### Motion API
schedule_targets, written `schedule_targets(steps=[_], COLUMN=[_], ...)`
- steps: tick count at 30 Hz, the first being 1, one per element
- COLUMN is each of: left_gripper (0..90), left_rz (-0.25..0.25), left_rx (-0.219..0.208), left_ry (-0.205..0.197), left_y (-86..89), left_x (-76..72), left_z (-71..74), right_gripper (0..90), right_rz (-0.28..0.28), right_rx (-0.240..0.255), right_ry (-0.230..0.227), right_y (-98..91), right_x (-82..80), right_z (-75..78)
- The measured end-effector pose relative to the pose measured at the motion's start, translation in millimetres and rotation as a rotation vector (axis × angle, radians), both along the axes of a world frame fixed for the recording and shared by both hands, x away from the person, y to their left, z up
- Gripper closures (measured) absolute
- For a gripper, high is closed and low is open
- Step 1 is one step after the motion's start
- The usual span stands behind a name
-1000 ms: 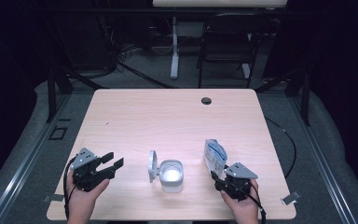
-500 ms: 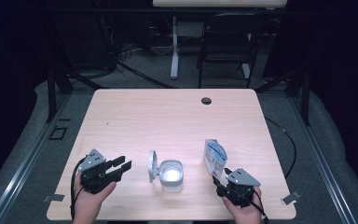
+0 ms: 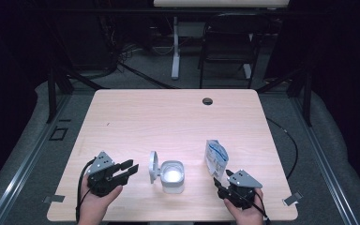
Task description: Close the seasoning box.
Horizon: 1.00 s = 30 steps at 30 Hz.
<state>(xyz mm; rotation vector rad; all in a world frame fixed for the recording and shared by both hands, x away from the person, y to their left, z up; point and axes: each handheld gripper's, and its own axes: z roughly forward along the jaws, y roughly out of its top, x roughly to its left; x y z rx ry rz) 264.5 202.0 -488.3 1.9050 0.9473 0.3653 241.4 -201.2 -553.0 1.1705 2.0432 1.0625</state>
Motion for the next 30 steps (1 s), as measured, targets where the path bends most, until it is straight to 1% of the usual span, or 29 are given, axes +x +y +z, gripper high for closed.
schedule_targets(steps=[3, 4, 5, 11, 13, 19, 21, 27, 30], left_gripper=[70.0, 71.0, 72.5, 85.8, 89.4, 90.0, 90.0, 90.0, 90.0], left_rz=[-0.009, -0.011, -0.016, -0.036, -0.045, -0.072, -0.074, -0.090, -0.093], left_rx=[-0.002, 0.007, 0.008, 0.018, 0.018, 0.020, 0.016, 0.026, 0.026], left_ry=[0.000, 0.004, -0.001, -0.002, 0.003, -0.015, -0.016, -0.003, -0.008], left_y=[-2.9, -3.8, -4.9, -10.8, -13.2, -20.9, -23.0, -26.4, -29.2], left_x=[-0.7, -1.3, -1.4, -4.2, -5.2, -7.9, -8.4, -8.1, -7.7], left_z=[-0.1, 0.5, 0.3, 2.0, 2.5, 5.3, 5.7, 6.2, 5.5], right_gripper=[45.0, 45.0, 45.0, 45.0, 44.9, 44.9, 44.9, 44.9, 44.9], right_rz=[0.002, 0.000, 0.000, 0.005, 0.004, -0.001, -0.002, -0.001, -0.001], right_rx=[0.003, 0.003, 0.004, 0.005, 0.002, -0.001, -0.002, -0.003, 0.002], right_ry=[-0.002, -0.002, 0.001, -0.006, 0.001, 0.007, 0.006, 0.010, 0.009], right_y=[-0.4, -0.4, -0.5, -0.9, -0.7, -1.4, -1.5, -1.3, -0.9], right_x=[0.0, -0.2, -0.6, -1.9, -2.2, -1.9, -1.9, -2.1, -2.6], right_z=[-1.0, -1.2, -1.3, -2.9, -3.6, -5.7, -5.8, -6.7, -6.9])
